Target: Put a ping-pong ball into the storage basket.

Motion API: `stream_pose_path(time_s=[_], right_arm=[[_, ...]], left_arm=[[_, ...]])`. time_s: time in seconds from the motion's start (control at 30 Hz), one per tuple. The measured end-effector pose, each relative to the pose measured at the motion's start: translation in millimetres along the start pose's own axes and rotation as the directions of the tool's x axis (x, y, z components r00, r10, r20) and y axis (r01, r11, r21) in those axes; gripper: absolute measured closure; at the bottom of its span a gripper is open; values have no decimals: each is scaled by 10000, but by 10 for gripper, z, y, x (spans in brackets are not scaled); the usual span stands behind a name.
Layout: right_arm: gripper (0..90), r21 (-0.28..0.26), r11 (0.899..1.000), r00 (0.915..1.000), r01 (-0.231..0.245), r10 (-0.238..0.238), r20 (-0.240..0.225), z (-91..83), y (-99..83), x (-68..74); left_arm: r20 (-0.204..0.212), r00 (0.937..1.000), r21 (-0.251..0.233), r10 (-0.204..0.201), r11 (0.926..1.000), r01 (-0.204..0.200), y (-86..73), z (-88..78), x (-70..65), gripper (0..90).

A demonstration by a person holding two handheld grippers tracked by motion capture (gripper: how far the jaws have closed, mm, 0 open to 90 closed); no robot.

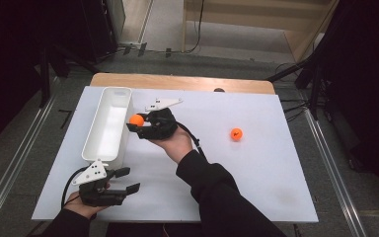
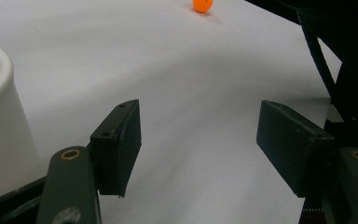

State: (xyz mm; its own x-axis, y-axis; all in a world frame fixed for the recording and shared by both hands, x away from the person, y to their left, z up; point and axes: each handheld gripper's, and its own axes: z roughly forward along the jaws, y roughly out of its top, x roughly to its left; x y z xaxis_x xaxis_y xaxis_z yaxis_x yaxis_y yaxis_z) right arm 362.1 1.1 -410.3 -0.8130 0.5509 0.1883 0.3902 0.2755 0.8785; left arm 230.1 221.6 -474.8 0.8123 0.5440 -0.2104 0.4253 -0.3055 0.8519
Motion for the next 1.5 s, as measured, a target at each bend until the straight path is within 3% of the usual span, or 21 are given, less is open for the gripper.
stream_pose_path(time_s=[0.43, 0.67, 1.23, 1.5], right_arm=[[483, 29, 10000, 10000, -68, 68, 26, 170, 94, -22], [483, -64, 10000, 9996, 7, -6, 277, 268, 118, -40], [483, -127, 9992, 9986, -387, 392, 359, 479, 196, -48], [483, -52, 9996, 9987, -284, 285, 420, 590, 217, -17]], left_arm=[[3, 10000, 45, -25, 10000, 25, -7, 9, -2, 314], [7, 10000, 251, 41, 9997, -41, -8, 6, 3, 314], [30, 10000, 149, -7, 9999, 6, -1, 10, 0, 314], [53, 10000, 107, 32, 9999, -32, 3, 14, 1, 314]])
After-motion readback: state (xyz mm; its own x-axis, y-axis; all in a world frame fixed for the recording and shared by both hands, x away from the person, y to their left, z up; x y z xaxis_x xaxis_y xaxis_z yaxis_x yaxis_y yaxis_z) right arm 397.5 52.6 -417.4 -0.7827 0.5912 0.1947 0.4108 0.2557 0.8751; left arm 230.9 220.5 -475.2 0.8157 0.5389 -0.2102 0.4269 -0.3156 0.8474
